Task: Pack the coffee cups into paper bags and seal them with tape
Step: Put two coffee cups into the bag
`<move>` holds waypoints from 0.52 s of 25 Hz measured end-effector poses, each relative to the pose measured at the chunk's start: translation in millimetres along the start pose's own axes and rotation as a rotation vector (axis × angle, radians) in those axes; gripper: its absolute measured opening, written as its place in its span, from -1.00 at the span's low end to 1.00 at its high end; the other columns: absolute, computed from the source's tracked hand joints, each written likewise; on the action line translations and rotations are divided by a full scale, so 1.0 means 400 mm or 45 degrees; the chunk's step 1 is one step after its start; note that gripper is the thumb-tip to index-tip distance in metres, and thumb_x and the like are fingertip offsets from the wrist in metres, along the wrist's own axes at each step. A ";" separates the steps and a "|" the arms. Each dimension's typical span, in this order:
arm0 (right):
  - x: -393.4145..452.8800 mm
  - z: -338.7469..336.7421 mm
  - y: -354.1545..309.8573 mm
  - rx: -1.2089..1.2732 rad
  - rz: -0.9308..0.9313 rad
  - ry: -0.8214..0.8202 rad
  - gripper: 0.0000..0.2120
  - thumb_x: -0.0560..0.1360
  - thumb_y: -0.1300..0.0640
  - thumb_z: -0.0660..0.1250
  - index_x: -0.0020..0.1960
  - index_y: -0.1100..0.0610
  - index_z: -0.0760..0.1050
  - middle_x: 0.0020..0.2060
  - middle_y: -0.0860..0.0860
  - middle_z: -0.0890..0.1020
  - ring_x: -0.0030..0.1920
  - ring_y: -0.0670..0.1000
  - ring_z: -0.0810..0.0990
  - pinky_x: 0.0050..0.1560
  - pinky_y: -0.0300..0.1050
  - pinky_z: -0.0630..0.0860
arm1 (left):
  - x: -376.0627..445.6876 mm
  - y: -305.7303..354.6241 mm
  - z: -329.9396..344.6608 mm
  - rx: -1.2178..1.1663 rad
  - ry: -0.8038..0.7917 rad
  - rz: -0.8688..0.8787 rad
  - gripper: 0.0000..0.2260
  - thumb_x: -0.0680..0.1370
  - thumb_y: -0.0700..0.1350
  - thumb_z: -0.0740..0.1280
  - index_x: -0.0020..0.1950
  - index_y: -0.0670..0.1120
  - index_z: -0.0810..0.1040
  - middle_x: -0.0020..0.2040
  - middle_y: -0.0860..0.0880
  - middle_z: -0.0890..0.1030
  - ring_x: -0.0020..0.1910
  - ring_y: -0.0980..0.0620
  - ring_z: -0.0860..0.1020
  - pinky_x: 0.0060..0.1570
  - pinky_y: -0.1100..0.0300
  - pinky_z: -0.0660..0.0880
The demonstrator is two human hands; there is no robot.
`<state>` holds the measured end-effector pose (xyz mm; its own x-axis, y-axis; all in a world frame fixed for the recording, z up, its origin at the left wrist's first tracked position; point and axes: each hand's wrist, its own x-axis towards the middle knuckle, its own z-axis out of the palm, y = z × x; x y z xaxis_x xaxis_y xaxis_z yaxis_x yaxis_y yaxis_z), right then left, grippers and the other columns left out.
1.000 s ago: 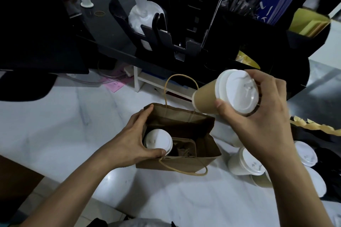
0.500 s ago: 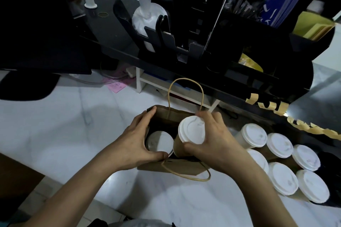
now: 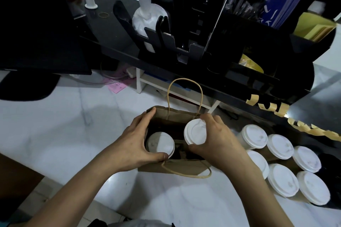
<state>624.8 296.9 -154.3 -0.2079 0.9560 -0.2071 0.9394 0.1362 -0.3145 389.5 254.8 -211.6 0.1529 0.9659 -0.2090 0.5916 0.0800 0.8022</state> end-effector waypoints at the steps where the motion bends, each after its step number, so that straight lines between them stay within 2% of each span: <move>1: -0.003 0.003 0.000 -0.010 -0.013 0.008 -0.25 0.38 -0.11 0.54 0.44 -0.04 0.25 0.26 -0.05 0.43 0.22 0.05 0.47 0.09 -0.13 0.44 | 0.000 0.001 0.001 0.003 -0.003 -0.001 0.11 0.24 0.30 0.54 0.54 0.39 -0.17 0.56 0.27 0.01 0.53 0.13 0.15 0.49 0.11 0.23; 7: -0.018 0.007 0.009 -0.153 -0.084 -0.002 -0.23 0.36 -0.06 0.57 0.41 -0.15 0.19 0.22 -0.05 0.52 0.14 0.06 0.54 0.01 -0.07 0.51 | -0.004 0.005 0.001 0.041 -0.018 -0.023 0.11 0.28 0.27 0.56 0.53 0.40 -0.21 0.57 0.27 -0.03 0.53 0.08 0.16 0.46 0.09 0.27; 13: -0.012 0.017 0.023 -0.219 -0.132 -0.108 -0.23 0.38 -0.02 0.58 0.44 -0.09 0.21 0.29 -0.08 0.48 0.19 0.02 0.53 0.09 -0.10 0.53 | -0.004 0.005 0.005 0.043 -0.017 -0.016 0.11 0.26 0.31 0.54 0.52 0.42 -0.22 0.58 0.25 -0.03 0.54 0.08 0.14 0.48 0.07 0.25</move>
<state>632.6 291.8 -162.4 -0.3213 0.9101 -0.2616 0.9429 0.2819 -0.1773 391.9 252.8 -210.6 0.1558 0.9614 -0.2266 0.6198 0.0834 0.7803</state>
